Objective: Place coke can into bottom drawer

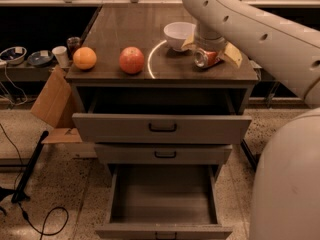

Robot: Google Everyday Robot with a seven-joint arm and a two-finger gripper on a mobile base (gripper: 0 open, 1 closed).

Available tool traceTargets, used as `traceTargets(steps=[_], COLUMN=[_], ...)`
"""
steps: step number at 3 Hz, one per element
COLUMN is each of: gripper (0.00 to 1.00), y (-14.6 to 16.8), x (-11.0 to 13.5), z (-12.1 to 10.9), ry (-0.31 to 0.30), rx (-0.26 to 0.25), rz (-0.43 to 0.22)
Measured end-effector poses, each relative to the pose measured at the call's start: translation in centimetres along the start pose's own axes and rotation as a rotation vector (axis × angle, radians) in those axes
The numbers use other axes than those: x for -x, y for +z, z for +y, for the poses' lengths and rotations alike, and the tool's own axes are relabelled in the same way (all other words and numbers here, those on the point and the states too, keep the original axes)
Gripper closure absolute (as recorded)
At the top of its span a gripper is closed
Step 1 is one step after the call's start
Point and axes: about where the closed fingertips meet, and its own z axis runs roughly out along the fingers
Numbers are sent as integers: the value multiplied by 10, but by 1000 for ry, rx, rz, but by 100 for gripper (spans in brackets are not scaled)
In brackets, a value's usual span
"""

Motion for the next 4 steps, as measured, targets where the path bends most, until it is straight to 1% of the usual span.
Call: traceTargets(steps=[1,3,4], gripper=[2,43,65], y=[1,-1,-2], x=[-1,1,3], z=[-7,-10,-10], ry=[-28,-50,-69], rx=[7,4,1], rz=[9,-4,-25])
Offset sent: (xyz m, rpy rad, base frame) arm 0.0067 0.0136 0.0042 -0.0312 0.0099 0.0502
